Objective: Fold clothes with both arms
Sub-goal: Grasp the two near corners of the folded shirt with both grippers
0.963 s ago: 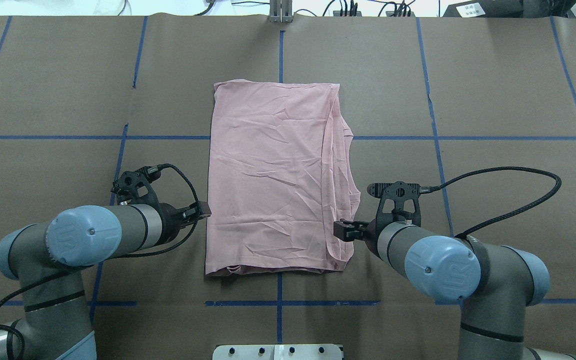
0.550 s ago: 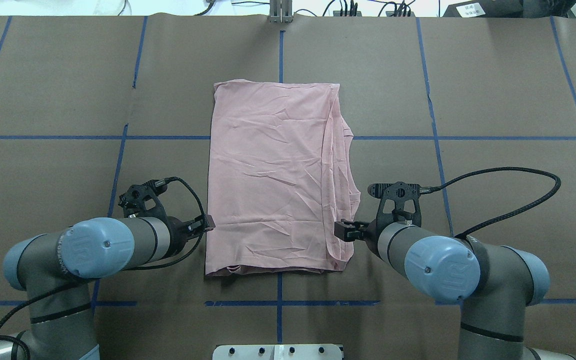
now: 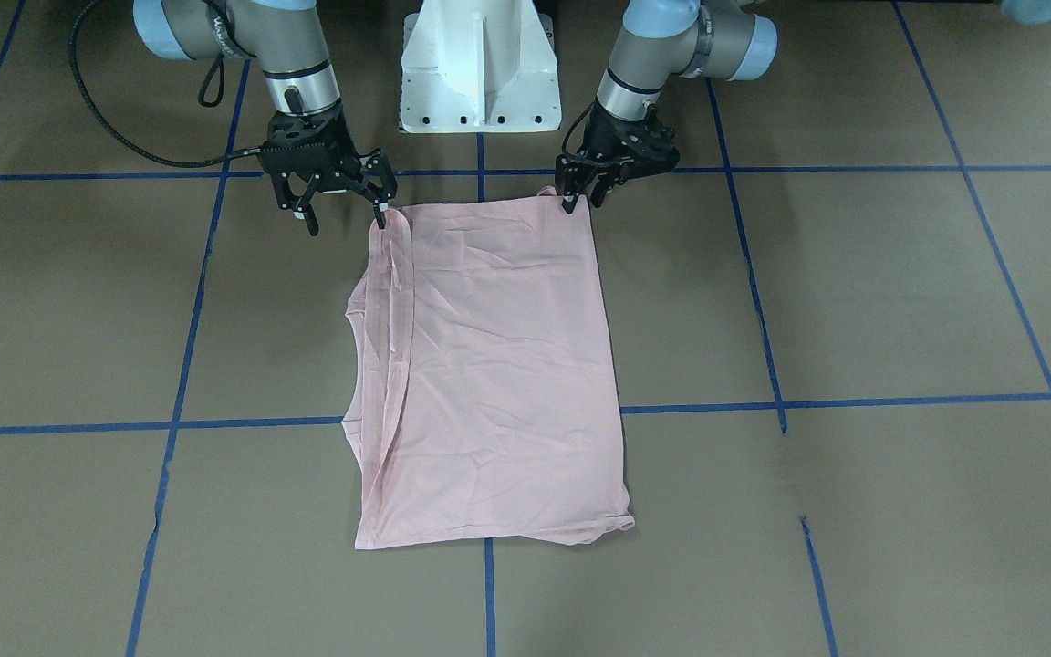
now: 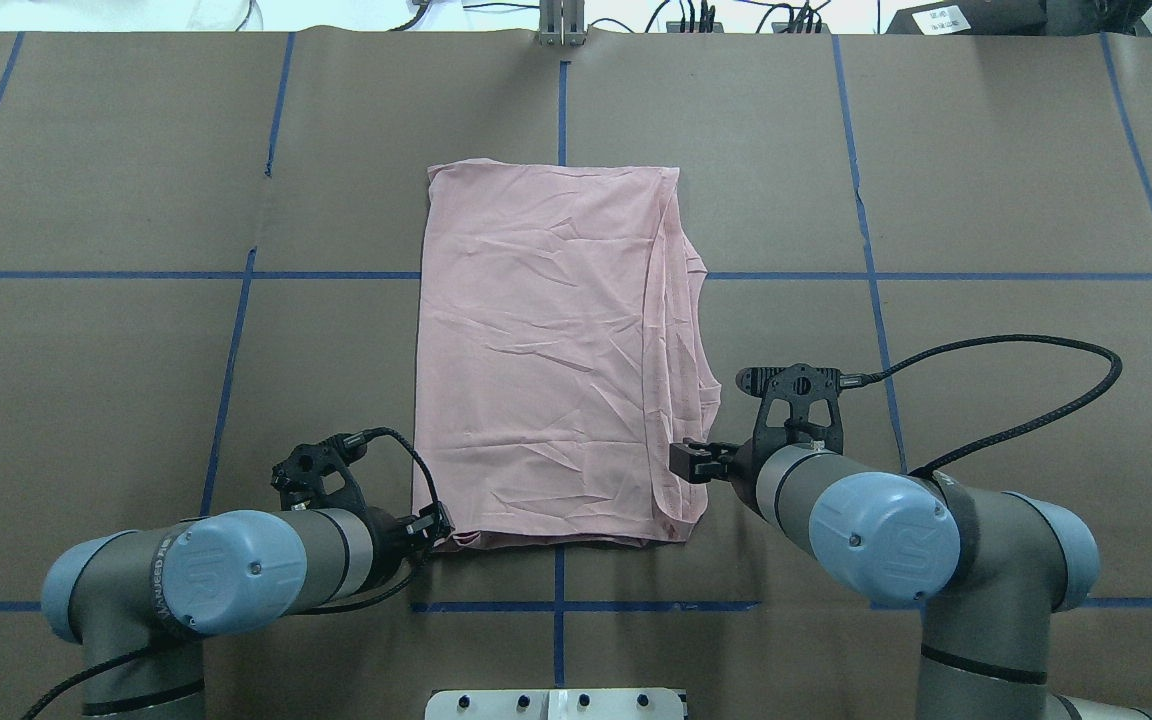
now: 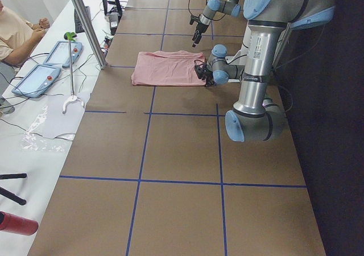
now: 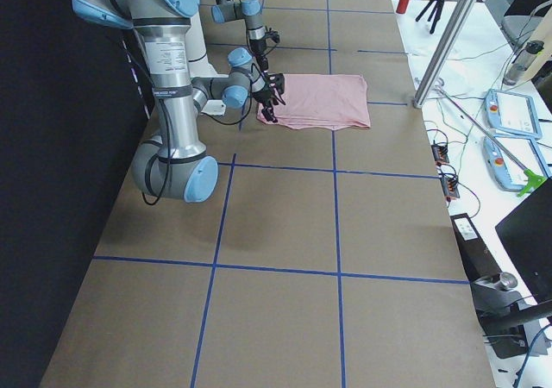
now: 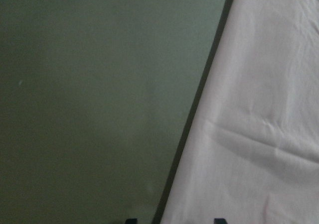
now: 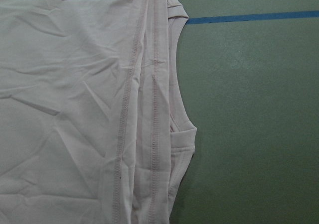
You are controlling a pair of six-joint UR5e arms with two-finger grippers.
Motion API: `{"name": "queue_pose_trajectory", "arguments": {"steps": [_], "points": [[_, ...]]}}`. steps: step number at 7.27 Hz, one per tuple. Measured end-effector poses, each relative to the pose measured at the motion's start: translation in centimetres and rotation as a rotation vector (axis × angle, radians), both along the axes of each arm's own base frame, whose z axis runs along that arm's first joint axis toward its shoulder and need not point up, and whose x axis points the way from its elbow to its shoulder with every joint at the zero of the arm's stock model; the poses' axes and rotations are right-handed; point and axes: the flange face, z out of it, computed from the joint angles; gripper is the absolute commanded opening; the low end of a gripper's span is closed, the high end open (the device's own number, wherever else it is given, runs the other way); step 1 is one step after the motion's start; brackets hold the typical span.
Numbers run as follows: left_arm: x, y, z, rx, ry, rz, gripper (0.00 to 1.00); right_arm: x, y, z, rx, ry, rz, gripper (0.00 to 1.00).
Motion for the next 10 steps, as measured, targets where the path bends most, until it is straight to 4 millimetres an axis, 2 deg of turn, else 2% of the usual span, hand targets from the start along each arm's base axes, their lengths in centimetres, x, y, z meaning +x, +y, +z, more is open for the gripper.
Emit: {"name": "queue_pose_trajectory", "arguments": {"steps": [1,2,4,6,8,9,10], "points": [[0.2,0.3,-0.1,-0.004,0.003,0.004,0.36,0.0,0.0,0.0,0.0,0.0,0.0,1.0],[0.2,0.4,-0.2,-0.005,0.005,0.005,0.37,0.0,0.0,0.0,0.0,-0.001,-0.001,1.0],[0.1,0.3,-0.4,-0.004,0.008,0.001,0.47,-0.1,0.1,-0.1,0.001,-0.002,0.0,1.0],[-0.2,-0.2,-0.4,0.003,0.007,-0.004,0.45,-0.1,0.1,-0.1,0.001,-0.001,-0.001,1.0],[-0.4,-0.6,-0.3,0.006,0.004,-0.009,0.3,-0.1,0.1,0.0,0.001,0.0,-0.001,1.0],[-0.4,-0.7,-0.2,0.005,0.003,-0.01,0.12,-0.1,0.1,0.0,0.001,0.0,-0.001,1.0],[-0.4,-0.7,-0.2,0.004,0.004,-0.011,0.0,-0.1,0.1,0.0,0.001,0.0,-0.002,1.0]]}}
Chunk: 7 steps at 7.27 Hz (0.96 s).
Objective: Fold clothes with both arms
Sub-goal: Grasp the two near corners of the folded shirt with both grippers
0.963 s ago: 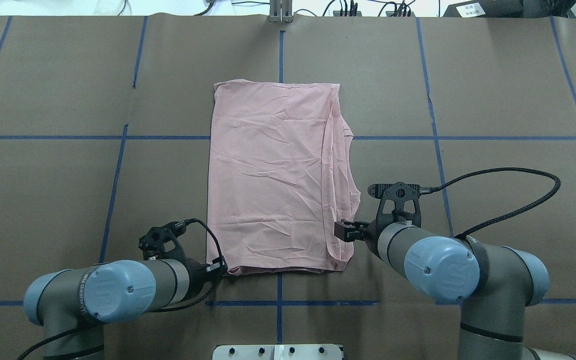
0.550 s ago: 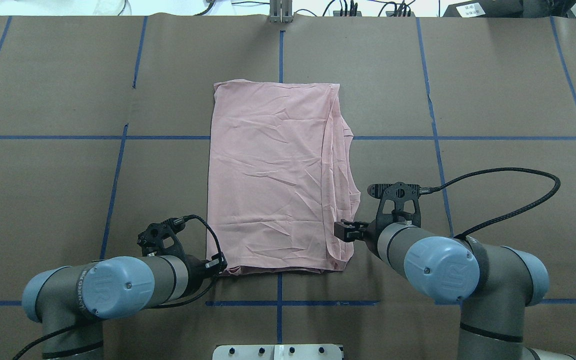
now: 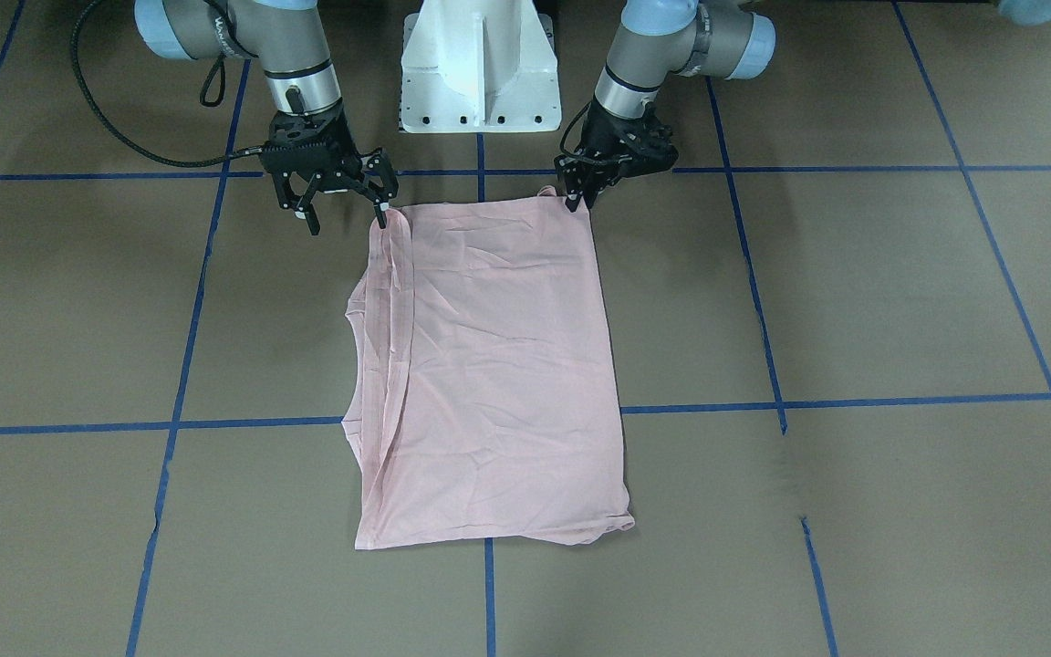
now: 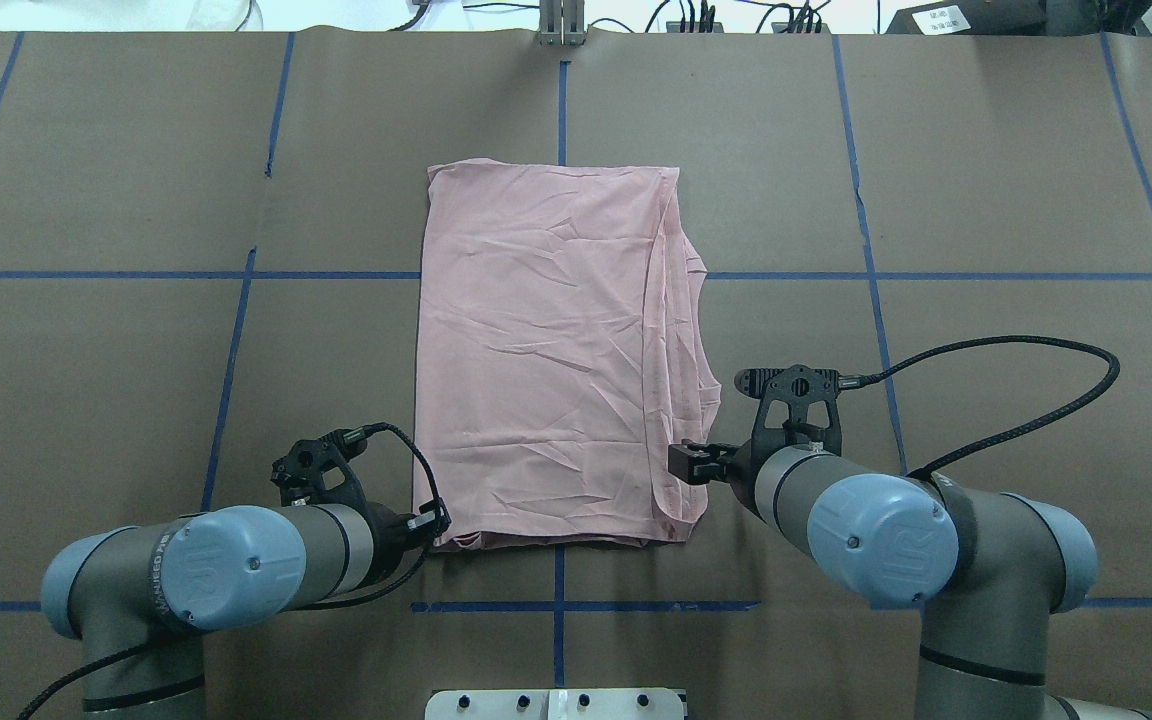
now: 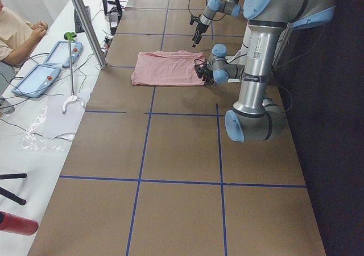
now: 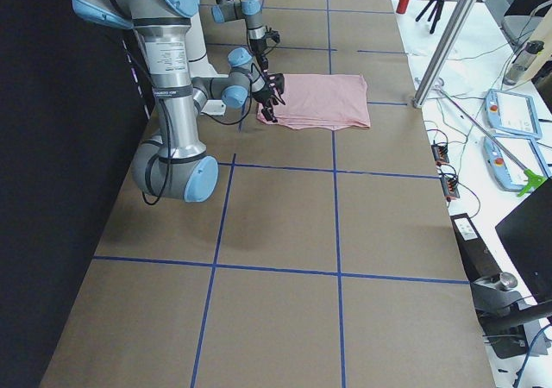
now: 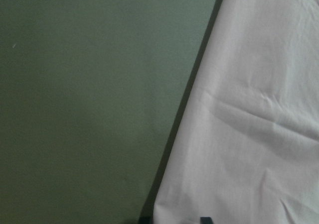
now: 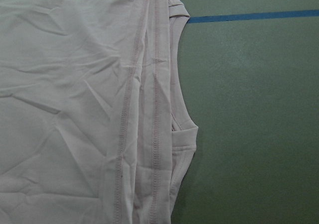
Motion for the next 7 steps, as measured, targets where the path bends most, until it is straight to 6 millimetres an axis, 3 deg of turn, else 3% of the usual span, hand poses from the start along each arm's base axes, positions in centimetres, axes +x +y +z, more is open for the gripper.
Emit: {"name": "queue_pose_trajectory", "arguments": {"steps": [1,3,4,7], "points": [[0.0,0.1,0.1,-0.002,-0.001,0.001,0.0,-0.1,0.0,0.0,-0.001,0.0,0.0,0.99],[0.0,0.3,0.2,-0.001,-0.003,0.004,0.0,-0.7,0.8,-0.4,-0.04,-0.027,0.017,0.79],[0.0,0.3,0.2,0.0,-0.003,0.005,0.0,-1.4,1.6,-1.0,-0.077,-0.055,0.031,0.74],[0.0,0.1,0.0,0.009,-0.001,-0.008,0.0,-4.9,3.9,-4.2,-0.222,-0.048,0.091,0.81]]}}
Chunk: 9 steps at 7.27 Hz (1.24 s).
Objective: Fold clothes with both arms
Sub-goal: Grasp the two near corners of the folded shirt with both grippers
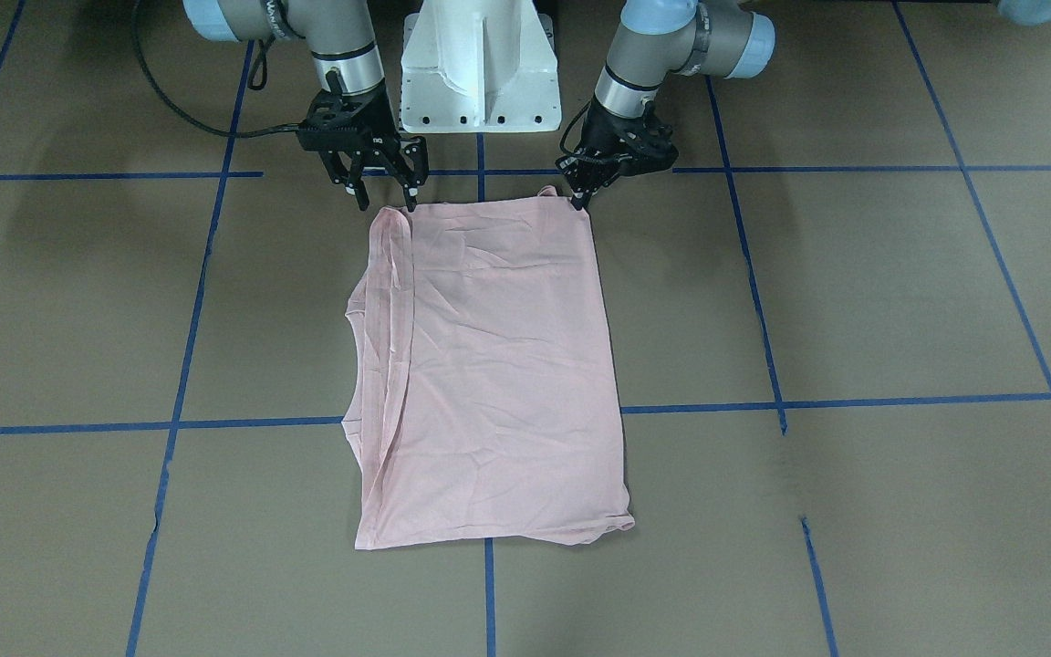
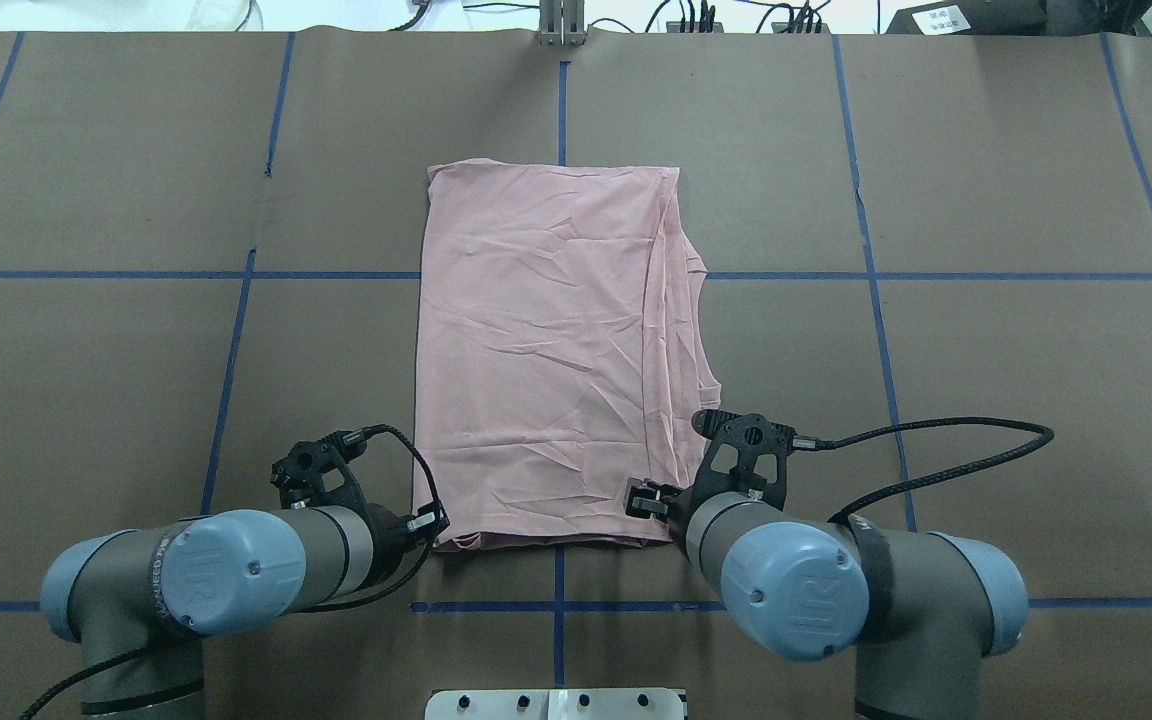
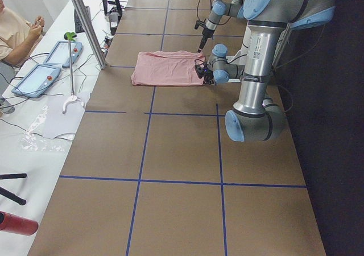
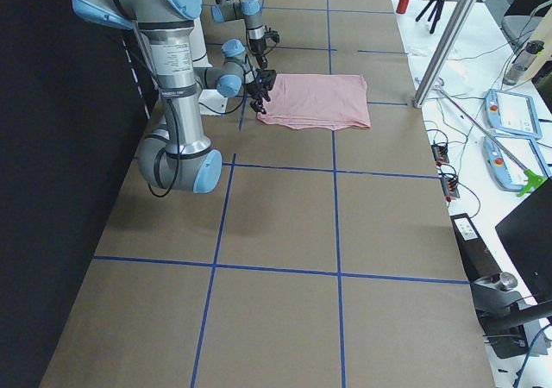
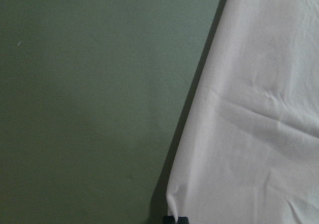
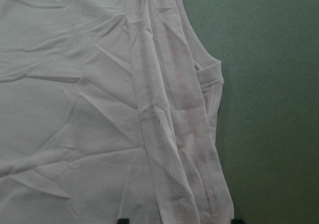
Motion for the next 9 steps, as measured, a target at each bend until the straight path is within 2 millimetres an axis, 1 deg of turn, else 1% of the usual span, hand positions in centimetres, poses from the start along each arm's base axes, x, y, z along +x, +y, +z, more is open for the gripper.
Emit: {"name": "queue_pose_trajectory", "arguments": {"steps": [1,2,4,6,9], "points": [[0.0,-0.1,-0.1,0.003,0.001,-0.005,0.0,-1.5,0.2,-0.9,-0.034,0.028,0.016,0.81],[-0.1,-0.1,-0.2,0.007,0.002,-0.011,0.0,-2.7,0.2,-1.3,-0.057,0.044,0.026,0.79],[0.0,0.0,-0.3,0.008,0.004,-0.016,0.0,-4.6,-0.4,-1.5,-0.083,0.064,0.041,0.76],[0.1,0.1,-0.3,0.005,0.005,-0.017,0.0,-5.7,-0.9,-0.6,-0.093,0.091,0.046,0.72],[0.1,0.1,-0.3,0.004,0.005,-0.016,0.0,-6.6,-1.1,0.1,-0.1,0.113,0.046,0.72]]}}
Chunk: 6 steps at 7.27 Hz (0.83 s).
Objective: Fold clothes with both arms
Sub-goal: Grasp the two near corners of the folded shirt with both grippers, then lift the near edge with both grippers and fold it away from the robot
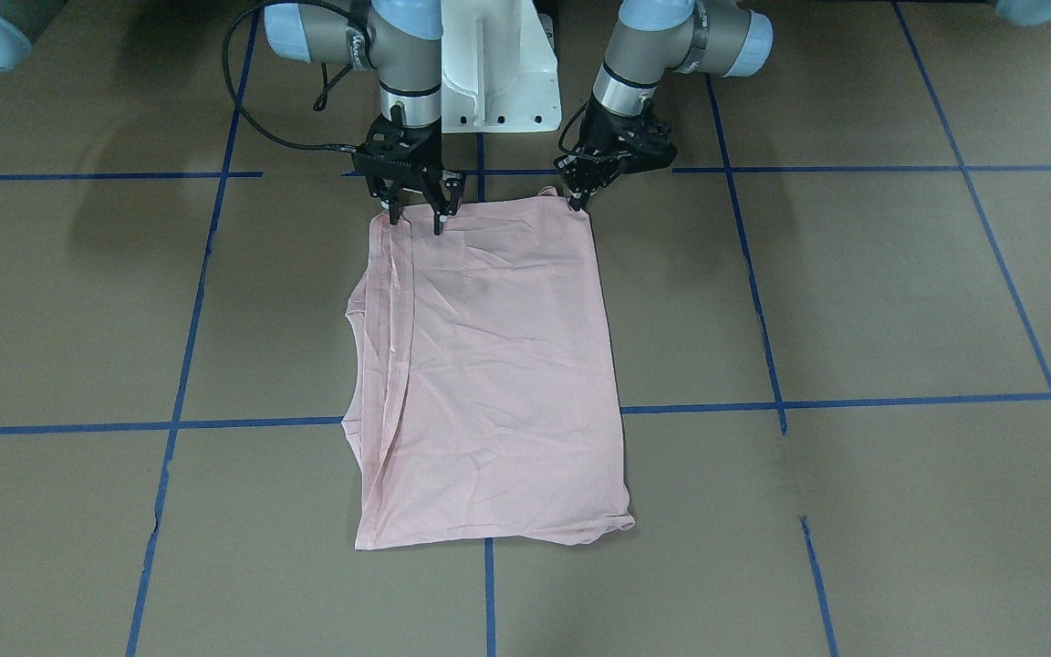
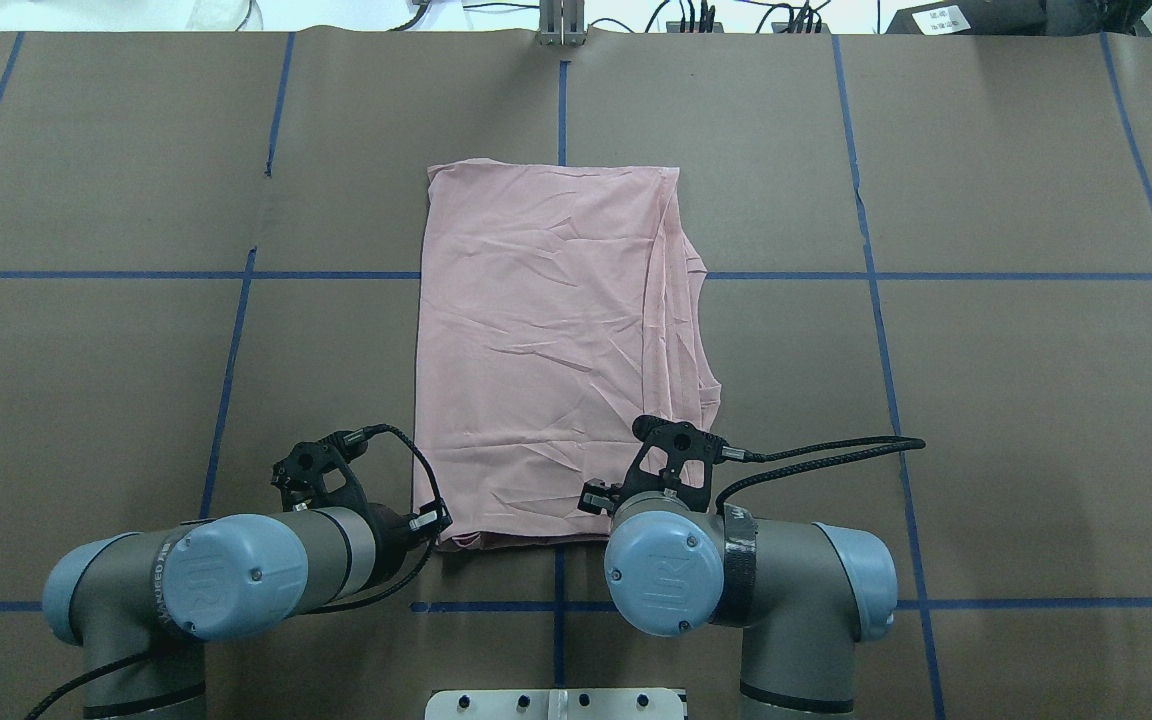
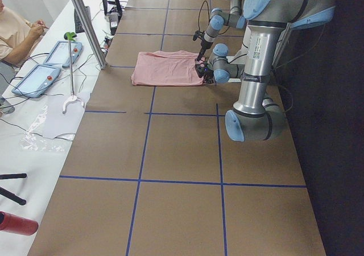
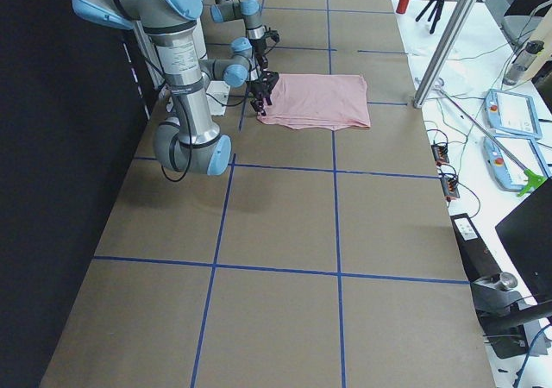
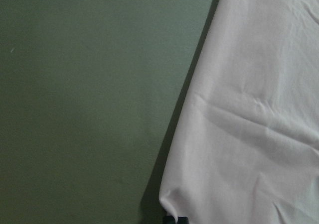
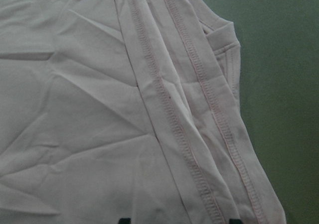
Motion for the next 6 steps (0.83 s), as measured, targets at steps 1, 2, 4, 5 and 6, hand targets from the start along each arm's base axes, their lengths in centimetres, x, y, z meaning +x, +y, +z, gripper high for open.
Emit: {"name": "queue_pose_trajectory", "arguments": {"steps": [1,2,4,5,6], "points": [[0.0,0.0,0.0,0.0,0.0,0.0,0.0,-0.2,0.0,0.3,-0.002,0.007,0.0,0.69],[0.0,0.0,0.0,0.0,0.001,0.001,0.0,-0.4,0.0,0.5,-0.003,0.011,0.0,0.46],[0.0,0.0,-0.1,0.0,0.001,0.0,0.0,-0.4,0.0,0.3,-0.012,0.004,0.012,0.0],[0.0,0.0,-0.1,0.0,0.001,0.0,0.0,-0.6,0.0,0.0,-0.028,-0.01,0.034,0.0],[0.0,0.0,-0.1,0.001,0.001,0.0,0.0,-0.8,-0.1,-0.9,-0.046,-0.032,0.06,0.0]]}}
